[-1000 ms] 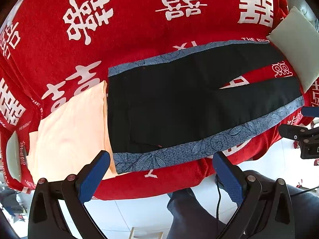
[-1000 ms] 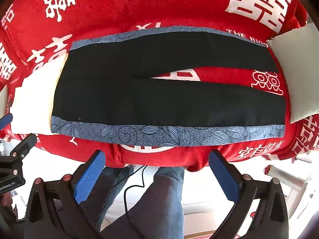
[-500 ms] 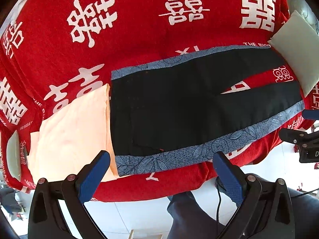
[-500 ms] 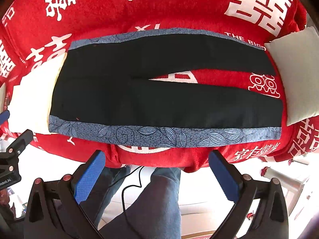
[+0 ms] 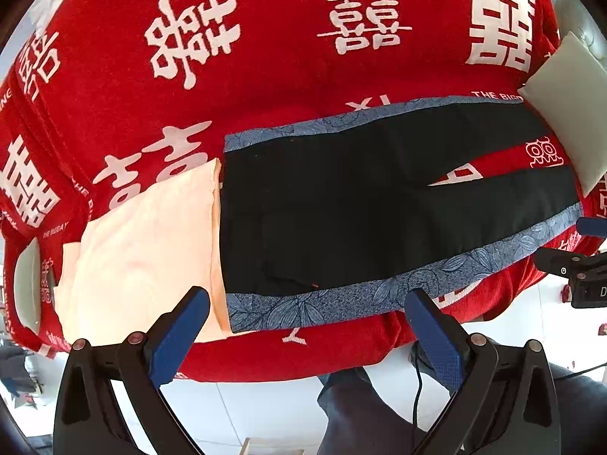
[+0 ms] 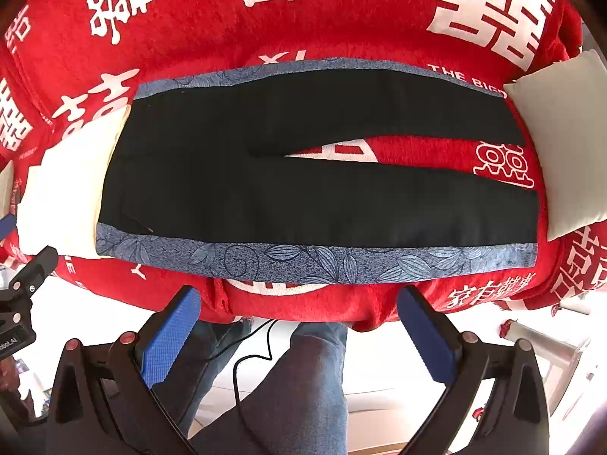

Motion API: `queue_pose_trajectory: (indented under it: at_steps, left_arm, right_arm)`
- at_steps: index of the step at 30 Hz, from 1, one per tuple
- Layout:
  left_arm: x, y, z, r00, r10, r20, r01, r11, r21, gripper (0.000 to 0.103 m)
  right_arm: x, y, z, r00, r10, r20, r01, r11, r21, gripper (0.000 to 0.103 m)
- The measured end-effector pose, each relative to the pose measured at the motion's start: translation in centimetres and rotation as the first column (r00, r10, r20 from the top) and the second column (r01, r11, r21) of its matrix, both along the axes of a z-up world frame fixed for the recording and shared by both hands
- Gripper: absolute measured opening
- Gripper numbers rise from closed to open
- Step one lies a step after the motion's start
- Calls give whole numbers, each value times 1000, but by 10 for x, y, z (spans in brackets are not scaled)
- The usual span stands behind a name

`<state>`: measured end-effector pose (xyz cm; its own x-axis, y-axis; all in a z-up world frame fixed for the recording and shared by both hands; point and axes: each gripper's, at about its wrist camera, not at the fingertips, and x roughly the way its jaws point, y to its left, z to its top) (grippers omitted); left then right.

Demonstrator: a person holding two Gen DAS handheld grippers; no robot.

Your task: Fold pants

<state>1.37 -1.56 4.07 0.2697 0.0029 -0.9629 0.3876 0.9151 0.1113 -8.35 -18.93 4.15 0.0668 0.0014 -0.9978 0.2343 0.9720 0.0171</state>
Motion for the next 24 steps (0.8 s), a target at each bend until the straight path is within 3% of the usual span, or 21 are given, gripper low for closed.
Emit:
queue_pose_trajectory:
  at_steps: [14, 24]
  left_arm:
    - [5, 12, -8, 995, 99, -31, -99, 995, -10, 103]
    - [-4, -2, -6, 972, 234, -31, -234, 972, -11, 103]
  right_arm:
    - [3, 1, -11, 999, 35, -31, -34, 999, 14, 103]
    - [-1, -37, -9, 998, 57, -20, -56, 998, 20, 103]
